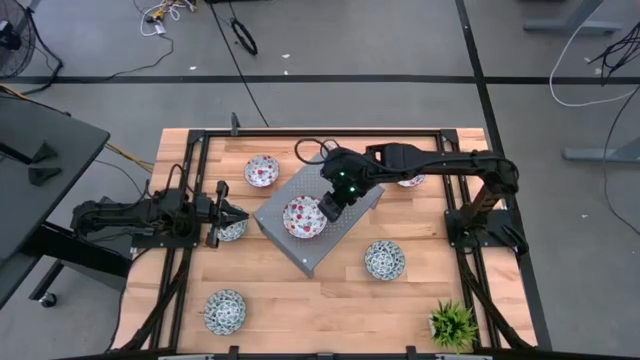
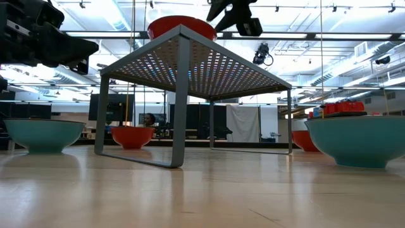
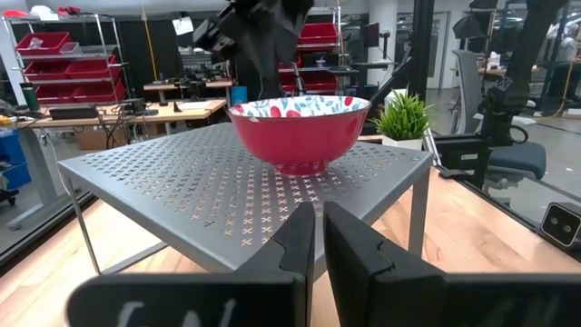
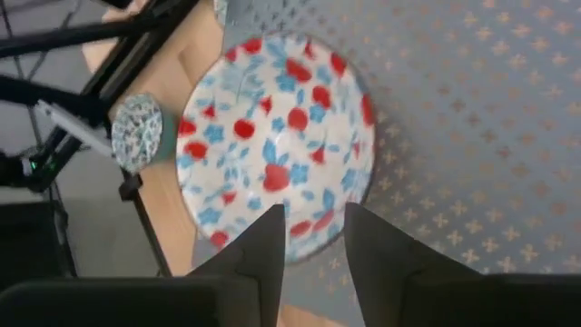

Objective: Pick & Place Mini bowls
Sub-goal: Put the right blue patterned bowl on the shelf

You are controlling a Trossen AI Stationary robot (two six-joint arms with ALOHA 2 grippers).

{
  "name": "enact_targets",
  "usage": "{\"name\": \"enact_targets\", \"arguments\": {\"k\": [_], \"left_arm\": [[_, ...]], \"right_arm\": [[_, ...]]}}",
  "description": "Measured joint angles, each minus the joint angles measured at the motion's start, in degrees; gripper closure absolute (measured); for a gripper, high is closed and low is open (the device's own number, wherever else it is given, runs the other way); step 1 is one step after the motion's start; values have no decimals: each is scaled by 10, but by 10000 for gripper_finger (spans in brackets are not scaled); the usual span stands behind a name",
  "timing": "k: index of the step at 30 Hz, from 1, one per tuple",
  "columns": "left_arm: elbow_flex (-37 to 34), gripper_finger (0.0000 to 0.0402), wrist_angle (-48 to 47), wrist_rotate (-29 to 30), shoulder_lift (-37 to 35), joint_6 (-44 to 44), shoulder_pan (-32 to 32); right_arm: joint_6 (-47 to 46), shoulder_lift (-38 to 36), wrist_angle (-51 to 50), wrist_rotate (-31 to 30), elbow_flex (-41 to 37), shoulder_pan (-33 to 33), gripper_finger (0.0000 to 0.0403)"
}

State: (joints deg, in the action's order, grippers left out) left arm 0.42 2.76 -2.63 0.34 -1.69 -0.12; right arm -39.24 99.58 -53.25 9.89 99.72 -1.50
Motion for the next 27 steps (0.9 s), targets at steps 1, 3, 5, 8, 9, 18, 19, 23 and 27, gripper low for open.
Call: {"name": "enact_targets", "arguments": {"k": [1, 3, 5, 8, 9, 18, 19, 23, 27], "left_arm": [[0, 372, 0, 0, 0, 0, 0], [0, 372, 0, 0, 0, 0, 0], [0, 372, 0, 0, 0, 0, 0], [0, 372, 0, 0, 0, 0, 0], [0, 372, 0, 0, 0, 0, 0], [0, 372, 0, 0, 0, 0, 0], [0, 372, 0, 0, 0, 0, 0], [0, 372, 0, 0, 0, 0, 0], [0, 372, 0, 0, 0, 0, 0]], "right_arm": [[4, -2, 2, 0, 0, 4, 286], [11, -5, 0, 0, 0, 12, 286], [17, -6, -3, 0, 0, 20, 286], [29, -7, -10, 0, 0, 34, 286], [33, -8, -11, 0, 0, 39, 286], [68, -12, -28, 0, 0, 75, 286], [71, -12, -32, 0, 0, 78, 286], [82, -23, -21, 0, -26, 85, 286], [58, -69, 38, 0, -111, 90, 286]]}}
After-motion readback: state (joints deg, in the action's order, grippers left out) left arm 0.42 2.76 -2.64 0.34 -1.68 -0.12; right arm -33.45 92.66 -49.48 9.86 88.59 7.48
